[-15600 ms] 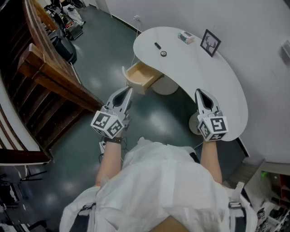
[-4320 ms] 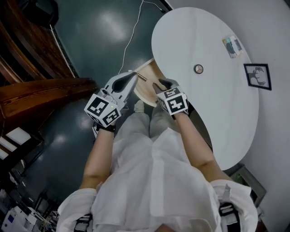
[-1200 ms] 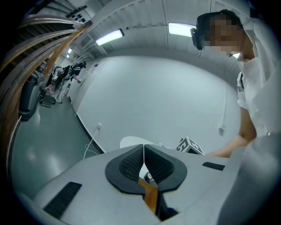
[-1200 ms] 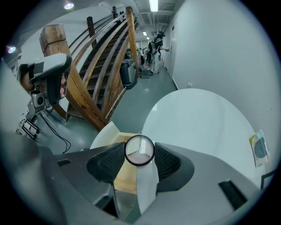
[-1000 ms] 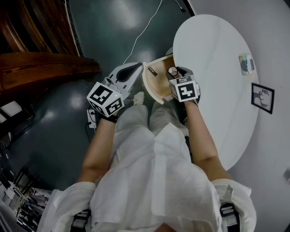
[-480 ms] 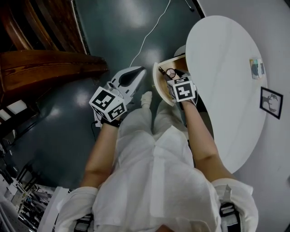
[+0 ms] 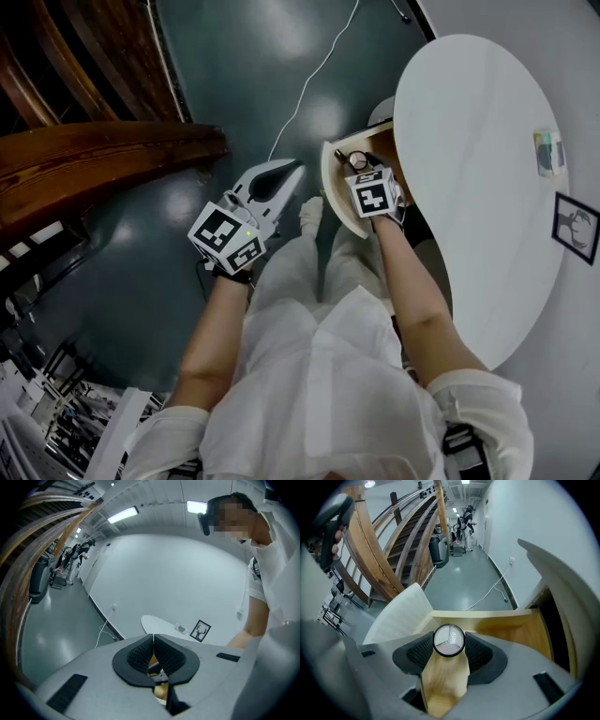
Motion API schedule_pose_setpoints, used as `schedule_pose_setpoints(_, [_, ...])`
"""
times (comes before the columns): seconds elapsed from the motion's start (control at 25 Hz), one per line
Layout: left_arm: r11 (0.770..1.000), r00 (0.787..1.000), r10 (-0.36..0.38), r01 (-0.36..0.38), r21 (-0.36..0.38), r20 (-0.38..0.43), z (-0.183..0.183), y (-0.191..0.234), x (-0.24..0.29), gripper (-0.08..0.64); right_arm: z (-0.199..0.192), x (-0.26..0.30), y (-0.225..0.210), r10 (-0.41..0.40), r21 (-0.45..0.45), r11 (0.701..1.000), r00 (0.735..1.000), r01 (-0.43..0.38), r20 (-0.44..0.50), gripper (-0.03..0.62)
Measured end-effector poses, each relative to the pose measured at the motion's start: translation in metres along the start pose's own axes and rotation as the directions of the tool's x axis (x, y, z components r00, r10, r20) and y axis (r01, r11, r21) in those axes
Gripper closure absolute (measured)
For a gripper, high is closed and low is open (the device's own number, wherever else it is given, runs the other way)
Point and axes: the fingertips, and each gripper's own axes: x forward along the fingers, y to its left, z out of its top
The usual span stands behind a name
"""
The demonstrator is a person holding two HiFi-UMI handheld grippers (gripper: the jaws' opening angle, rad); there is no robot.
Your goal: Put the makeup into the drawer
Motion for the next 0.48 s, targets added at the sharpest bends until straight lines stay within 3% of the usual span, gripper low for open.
schedule_pose_setpoints(0.48, [1.000, 1.000, -0.009, 0.009, -0.006, -0.028, -0.021, 0.013, 0.039, 0.541, -0.023, 0.062, -0.041, -0.024, -0.051, 0.998, 0.999, 0.022, -0.037, 0.382])
